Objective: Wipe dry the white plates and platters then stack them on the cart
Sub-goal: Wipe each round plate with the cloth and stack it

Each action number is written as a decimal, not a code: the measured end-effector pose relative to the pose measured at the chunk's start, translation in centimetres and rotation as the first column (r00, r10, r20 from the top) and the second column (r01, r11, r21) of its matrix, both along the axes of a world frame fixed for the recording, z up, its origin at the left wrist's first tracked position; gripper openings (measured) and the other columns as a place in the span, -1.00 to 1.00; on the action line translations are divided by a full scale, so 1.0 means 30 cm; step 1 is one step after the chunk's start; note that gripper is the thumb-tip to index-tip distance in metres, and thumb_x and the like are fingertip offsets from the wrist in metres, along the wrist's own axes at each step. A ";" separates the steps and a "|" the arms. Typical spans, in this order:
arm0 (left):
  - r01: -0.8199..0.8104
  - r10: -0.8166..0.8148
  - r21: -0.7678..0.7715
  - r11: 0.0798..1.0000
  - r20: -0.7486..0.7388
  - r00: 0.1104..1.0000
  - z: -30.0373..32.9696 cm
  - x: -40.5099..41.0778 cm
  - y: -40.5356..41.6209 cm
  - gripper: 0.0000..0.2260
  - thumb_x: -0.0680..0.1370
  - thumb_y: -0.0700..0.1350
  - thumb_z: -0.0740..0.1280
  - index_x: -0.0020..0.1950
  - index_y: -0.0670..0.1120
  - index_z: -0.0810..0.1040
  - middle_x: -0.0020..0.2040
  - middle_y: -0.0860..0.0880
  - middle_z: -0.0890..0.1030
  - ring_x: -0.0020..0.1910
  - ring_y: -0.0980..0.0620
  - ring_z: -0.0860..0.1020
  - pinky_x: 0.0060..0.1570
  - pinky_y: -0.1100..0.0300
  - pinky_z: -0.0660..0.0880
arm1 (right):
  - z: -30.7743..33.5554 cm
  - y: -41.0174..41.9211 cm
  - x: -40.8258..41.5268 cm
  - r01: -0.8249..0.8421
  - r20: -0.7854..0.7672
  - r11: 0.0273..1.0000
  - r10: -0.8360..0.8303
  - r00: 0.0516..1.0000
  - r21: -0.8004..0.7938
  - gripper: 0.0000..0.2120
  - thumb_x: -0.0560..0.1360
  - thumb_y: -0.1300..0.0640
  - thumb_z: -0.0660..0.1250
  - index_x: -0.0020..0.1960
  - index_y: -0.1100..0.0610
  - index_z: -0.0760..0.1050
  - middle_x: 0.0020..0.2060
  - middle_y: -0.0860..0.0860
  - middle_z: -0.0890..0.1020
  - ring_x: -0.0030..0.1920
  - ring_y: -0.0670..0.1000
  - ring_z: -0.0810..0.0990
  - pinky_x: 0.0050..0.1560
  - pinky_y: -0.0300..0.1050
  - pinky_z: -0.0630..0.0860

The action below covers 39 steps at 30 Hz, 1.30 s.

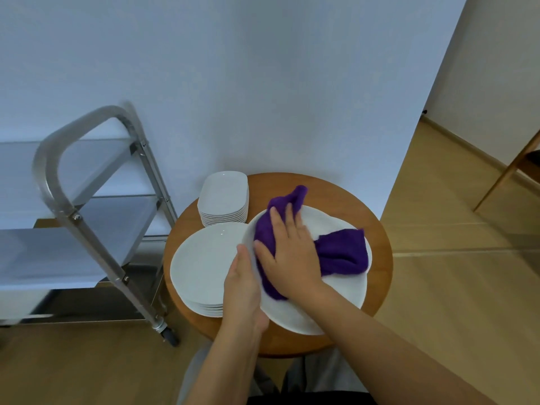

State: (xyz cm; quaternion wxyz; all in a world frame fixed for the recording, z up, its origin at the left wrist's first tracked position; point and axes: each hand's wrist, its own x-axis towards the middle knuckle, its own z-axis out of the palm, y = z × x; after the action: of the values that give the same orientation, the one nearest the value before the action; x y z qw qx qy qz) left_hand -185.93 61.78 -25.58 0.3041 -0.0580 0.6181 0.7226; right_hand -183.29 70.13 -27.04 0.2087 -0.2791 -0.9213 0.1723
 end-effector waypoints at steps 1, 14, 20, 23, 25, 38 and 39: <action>-0.029 0.029 0.019 0.999 0.000 1.000 0.002 -0.005 -0.002 -0.70 0.57 0.21 0.09 0.17 0.12 0.44 0.07 0.01 0.58 0.03 0.00 0.54 0.00 0.06 0.56 | 0.004 -0.022 0.005 -0.090 -0.032 0.995 0.089 0.995 -0.029 -0.38 0.58 -0.19 0.02 0.55 0.03 -0.04 0.54 0.05 0.02 0.53 0.07 -0.03 0.47 -0.04 -0.01; 0.021 -0.007 0.176 0.984 -0.079 0.997 0.004 -0.065 -0.074 -0.82 0.52 0.21 0.21 0.03 0.20 0.49 -0.05 -0.02 0.66 -0.04 -0.10 0.63 -0.12 -0.05 0.60 | -0.022 0.092 0.251 -0.508 0.335 0.853 0.446 0.830 0.123 -0.40 0.55 -0.18 0.11 0.52 -0.18 -0.05 0.42 -0.25 -0.22 0.41 -0.21 -0.33 0.32 -0.26 -0.42; 0.106 -0.106 -0.003 0.994 -0.108 0.988 -0.011 -0.074 -0.064 -0.83 0.51 0.25 0.19 -0.06 0.20 0.43 -0.03 0.00 0.61 -0.04 -0.09 0.59 -0.06 -0.03 0.58 | -0.016 0.212 0.249 -0.336 0.364 0.909 0.234 0.901 0.246 -0.43 0.61 -0.15 0.02 0.54 -0.09 -0.10 0.50 -0.13 -0.13 0.53 -0.02 -0.11 0.39 -0.18 -0.31; 0.133 -0.132 0.005 0.991 -0.052 0.990 -0.013 -0.083 -0.070 -0.80 0.49 0.24 0.23 0.01 0.17 0.46 0.01 -0.07 0.62 -0.01 -0.13 0.60 0.05 -0.14 0.55 | 0.000 0.227 0.210 -0.369 0.387 0.888 0.250 0.887 0.274 -0.47 0.63 -0.09 0.00 0.54 -0.06 -0.09 0.54 -0.06 -0.05 0.53 0.01 -0.10 0.40 -0.17 -0.29; 0.140 -0.141 0.032 0.990 0.017 0.990 -0.011 -0.104 -0.084 -0.75 0.49 0.24 0.23 0.05 0.13 0.46 0.05 -0.11 0.61 0.02 -0.16 0.59 0.06 -0.15 0.53 | 0.020 0.199 0.195 -0.394 0.319 0.867 0.297 0.900 0.304 -0.46 0.62 0.02 0.15 0.53 0.00 0.05 0.53 0.02 0.10 0.52 0.09 0.06 0.41 -0.13 -0.13; 0.322 -0.323 -0.020 0.946 -0.089 0.942 0.034 -0.148 -0.106 -0.66 0.48 0.22 0.28 0.18 0.11 0.50 0.10 -0.14 0.62 0.09 -0.19 0.57 0.15 -0.20 0.48 | 0.085 0.186 0.102 -0.662 0.339 0.462 0.602 0.722 0.590 -0.56 0.52 -0.03 0.24 0.35 0.14 0.45 0.28 0.14 0.53 0.32 0.21 0.45 0.34 0.11 0.18; 0.306 -0.306 -0.013 0.952 -0.103 0.947 0.039 -0.151 -0.111 -0.62 0.48 0.24 0.26 0.23 0.10 0.47 0.12 -0.14 0.60 0.11 -0.20 0.56 0.18 -0.21 0.46 | 0.089 0.201 0.103 -0.627 0.322 0.503 0.565 0.759 0.595 -0.54 0.54 -0.07 0.18 0.35 0.13 0.44 0.29 0.14 0.52 0.33 0.21 0.44 0.34 0.11 0.18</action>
State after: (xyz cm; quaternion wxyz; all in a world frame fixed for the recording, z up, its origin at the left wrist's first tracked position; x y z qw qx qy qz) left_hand -190.46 58.44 -24.42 0.3799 0.0768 0.6334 0.6698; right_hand -180.19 76.16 -24.36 0.1830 0.1435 -0.9648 -0.1232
